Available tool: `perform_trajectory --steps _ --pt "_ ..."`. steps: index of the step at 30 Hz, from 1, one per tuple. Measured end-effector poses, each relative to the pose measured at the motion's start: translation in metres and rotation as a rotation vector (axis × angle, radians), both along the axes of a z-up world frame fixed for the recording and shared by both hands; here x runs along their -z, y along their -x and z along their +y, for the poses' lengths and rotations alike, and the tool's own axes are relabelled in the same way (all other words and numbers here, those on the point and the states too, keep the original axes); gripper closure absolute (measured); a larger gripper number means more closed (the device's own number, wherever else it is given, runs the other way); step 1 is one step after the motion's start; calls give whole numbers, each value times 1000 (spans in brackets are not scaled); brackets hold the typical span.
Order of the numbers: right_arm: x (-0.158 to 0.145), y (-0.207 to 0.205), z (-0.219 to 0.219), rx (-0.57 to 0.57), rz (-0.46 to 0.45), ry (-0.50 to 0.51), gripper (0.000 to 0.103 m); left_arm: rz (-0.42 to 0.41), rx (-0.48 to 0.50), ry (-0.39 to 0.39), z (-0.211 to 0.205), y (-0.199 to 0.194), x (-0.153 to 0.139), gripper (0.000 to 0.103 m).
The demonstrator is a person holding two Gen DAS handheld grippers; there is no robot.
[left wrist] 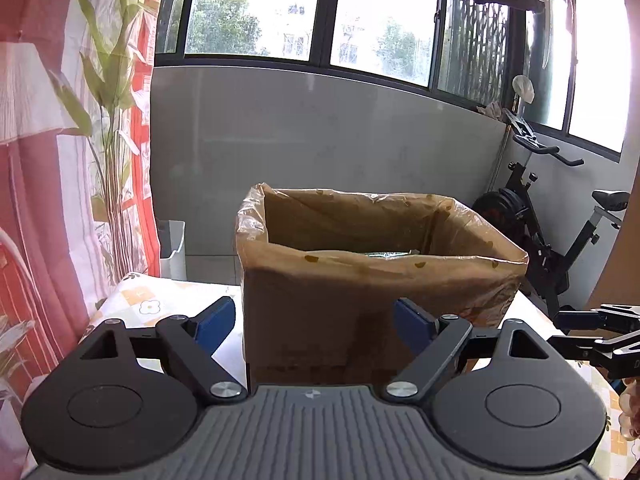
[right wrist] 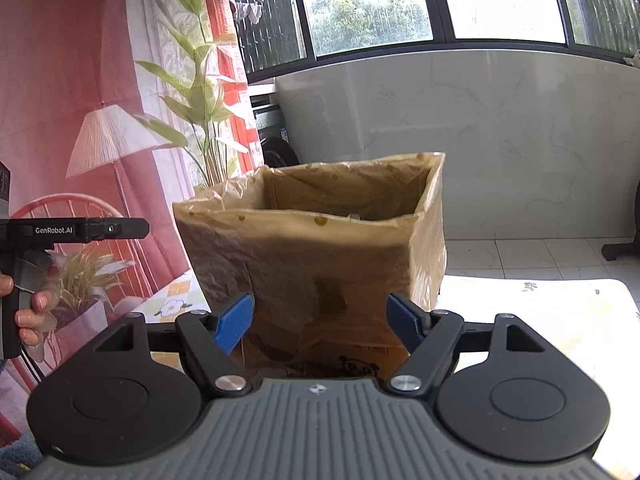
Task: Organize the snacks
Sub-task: 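Grasp the orange chip bag with the right tool while the left tool approaches the red barcode packet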
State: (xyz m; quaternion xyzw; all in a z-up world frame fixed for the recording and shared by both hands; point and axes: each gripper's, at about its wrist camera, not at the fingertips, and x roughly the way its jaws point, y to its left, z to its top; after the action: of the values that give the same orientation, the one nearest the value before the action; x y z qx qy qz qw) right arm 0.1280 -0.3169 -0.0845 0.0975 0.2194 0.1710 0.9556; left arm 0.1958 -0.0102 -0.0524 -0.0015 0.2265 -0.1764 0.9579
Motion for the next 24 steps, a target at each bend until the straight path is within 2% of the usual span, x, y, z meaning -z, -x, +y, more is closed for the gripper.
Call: perform_trajectory --steps 6,13,17,24 --pt "47 8 12 -32 113 119 13 77 -37 23 3 16 40 16" --pt "84 2 15 -55 234 179 8 136 -49 12 3 23 64 19" --pt "95 -3 17 -41 271 217 7 157 -47 23 4 23 70 19" --pt "104 -4 18 -24 276 231 5 195 -55 55 4 29 85 20"
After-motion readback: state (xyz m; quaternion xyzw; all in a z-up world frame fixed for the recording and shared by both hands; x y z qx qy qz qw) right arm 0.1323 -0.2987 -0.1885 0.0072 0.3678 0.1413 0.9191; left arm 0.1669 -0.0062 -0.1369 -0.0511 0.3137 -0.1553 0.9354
